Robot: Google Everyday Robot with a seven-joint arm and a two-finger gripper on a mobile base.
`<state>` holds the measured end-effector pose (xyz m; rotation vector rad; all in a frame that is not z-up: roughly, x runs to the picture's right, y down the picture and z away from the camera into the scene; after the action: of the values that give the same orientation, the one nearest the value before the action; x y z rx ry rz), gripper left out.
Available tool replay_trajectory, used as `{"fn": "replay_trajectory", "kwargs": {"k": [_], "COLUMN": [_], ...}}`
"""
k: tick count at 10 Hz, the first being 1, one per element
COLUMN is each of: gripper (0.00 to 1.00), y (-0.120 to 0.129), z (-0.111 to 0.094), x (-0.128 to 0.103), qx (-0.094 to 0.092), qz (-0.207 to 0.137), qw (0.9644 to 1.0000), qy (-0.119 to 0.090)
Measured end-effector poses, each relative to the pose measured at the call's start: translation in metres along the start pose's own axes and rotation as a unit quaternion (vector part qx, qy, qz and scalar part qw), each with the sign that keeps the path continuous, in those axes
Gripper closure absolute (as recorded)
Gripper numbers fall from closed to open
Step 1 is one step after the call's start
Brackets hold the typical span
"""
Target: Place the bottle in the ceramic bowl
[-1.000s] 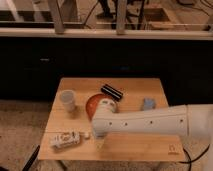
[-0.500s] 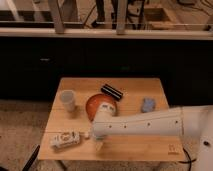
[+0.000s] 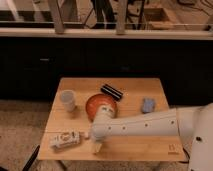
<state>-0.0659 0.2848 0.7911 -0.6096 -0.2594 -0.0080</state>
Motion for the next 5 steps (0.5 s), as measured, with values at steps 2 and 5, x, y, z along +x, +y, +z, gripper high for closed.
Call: {"fn": "replay_trajectory", "kwargs": {"k": [2,5], "gripper": [0.35,0.67], "y": [-0.0007,-0.0002], "z": [0.0009,0.0039], "x": [0.0003,0.001], "qx": [0.0,-0.002], "qz": [0.001,0.003], "qw": [1.0,1.0], "qy": [-0.001,-0.004]}}
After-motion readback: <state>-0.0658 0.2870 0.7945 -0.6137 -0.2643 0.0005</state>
